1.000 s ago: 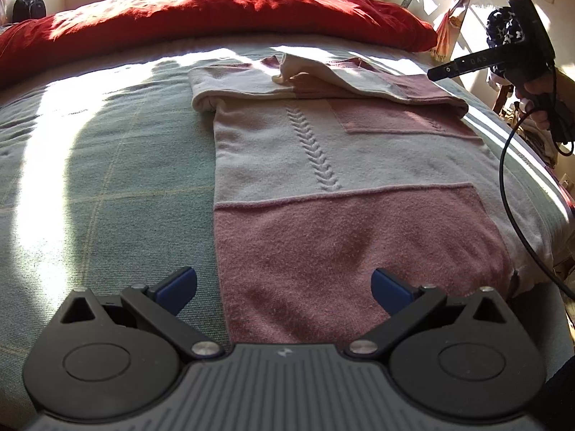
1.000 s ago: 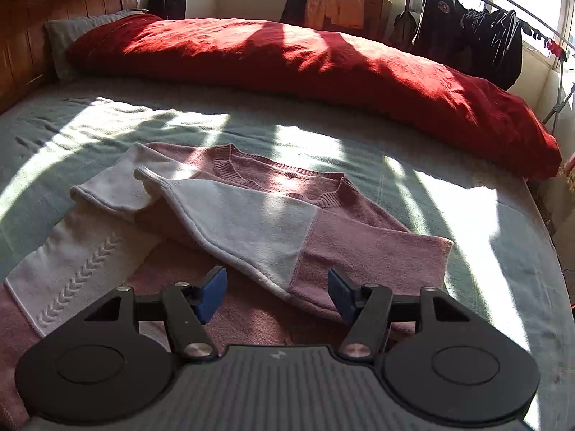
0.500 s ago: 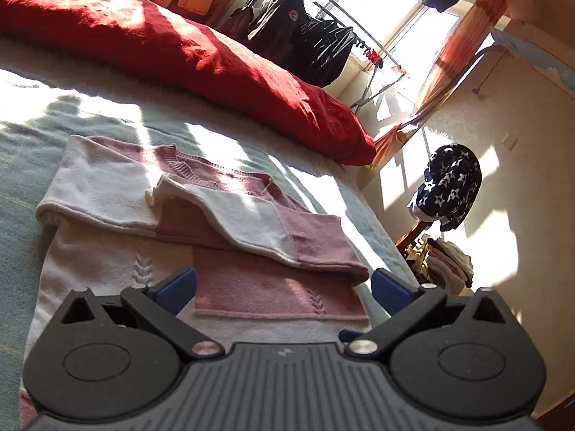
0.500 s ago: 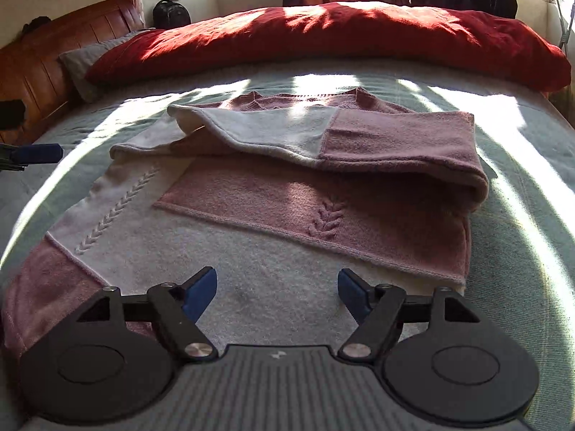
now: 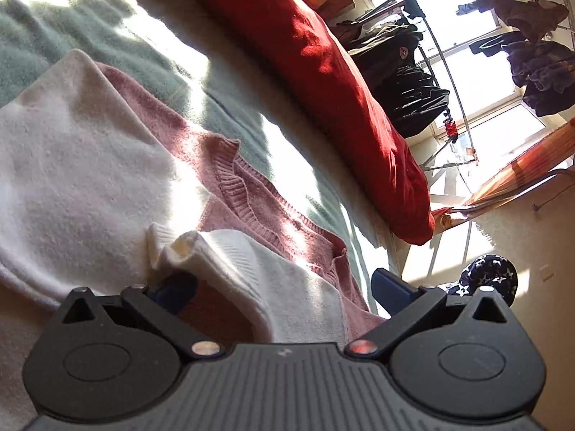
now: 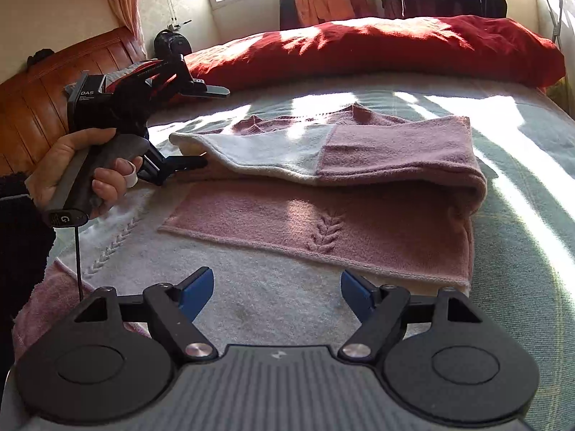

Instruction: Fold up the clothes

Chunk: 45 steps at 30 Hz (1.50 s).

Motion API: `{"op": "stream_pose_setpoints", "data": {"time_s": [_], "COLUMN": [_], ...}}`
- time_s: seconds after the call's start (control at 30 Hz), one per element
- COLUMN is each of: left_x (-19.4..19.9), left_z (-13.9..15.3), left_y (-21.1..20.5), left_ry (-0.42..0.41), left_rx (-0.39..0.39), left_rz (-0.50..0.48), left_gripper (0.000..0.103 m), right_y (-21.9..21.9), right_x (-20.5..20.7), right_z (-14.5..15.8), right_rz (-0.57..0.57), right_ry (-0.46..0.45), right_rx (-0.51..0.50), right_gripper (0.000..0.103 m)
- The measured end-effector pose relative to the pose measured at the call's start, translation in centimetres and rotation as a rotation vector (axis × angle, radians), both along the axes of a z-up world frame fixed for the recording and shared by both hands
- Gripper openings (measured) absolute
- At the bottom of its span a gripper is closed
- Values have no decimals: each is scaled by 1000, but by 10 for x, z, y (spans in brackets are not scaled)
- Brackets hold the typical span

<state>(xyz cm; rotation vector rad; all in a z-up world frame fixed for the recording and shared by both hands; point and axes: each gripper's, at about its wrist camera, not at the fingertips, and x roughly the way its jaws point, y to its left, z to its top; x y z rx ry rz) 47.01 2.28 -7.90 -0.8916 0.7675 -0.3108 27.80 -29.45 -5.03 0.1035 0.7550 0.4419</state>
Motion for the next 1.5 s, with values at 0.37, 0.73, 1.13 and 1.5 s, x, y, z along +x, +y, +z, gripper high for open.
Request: {"op": "stream_pose_setpoints", "data": {"time_s": [0.37, 0.73, 1.13, 1.5], "left_x": [-1, -7, -23, -25], "left_z": [56, 24, 34, 31], "left_y": [11, -67, -82, -98], "left_ry": [-236, -160, -253, -299], "left_rx": [207, 541, 579, 555], "left_rz": [92, -273, -343, -397], "left_gripper": [102, 102, 102, 102], "right_y": [-3, -17, -56, -85], "right_x": [7, 13, 131, 128], "right_z": [-2, 12, 20, 9], "right_rz": [16, 14, 1, -41], "right_ry": [-10, -34, -41, -24], "right_rx": [-7, -17, -182, -217], "right_gripper": [83, 84, 20, 5]}}
